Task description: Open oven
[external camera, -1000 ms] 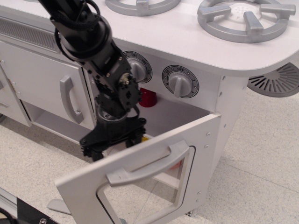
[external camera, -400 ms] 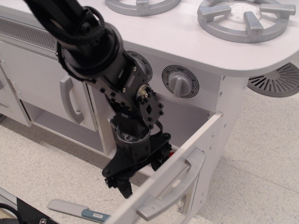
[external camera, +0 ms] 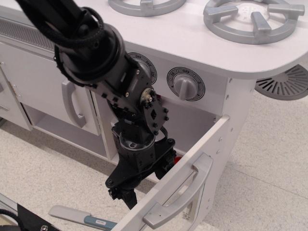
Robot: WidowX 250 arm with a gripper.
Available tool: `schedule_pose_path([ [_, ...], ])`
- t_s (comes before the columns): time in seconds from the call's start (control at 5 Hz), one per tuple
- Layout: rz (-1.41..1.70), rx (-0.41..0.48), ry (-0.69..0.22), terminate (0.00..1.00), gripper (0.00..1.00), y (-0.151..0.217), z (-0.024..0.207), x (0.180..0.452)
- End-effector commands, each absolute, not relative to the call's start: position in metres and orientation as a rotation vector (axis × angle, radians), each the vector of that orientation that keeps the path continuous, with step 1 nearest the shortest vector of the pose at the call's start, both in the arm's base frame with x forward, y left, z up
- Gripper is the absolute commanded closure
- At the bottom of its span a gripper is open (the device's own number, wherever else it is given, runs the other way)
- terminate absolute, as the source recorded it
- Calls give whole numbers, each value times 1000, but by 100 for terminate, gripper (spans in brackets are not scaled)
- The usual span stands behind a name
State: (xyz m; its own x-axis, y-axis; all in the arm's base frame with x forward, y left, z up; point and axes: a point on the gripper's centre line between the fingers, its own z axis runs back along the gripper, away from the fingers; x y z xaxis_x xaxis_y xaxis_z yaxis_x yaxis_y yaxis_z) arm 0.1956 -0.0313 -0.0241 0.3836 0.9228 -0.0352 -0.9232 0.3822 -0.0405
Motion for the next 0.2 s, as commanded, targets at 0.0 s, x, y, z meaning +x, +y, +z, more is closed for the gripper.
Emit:
schedule_pose_path([
  [0.0, 1171, -79, -23, 100, 0, -34, -11, 198],
])
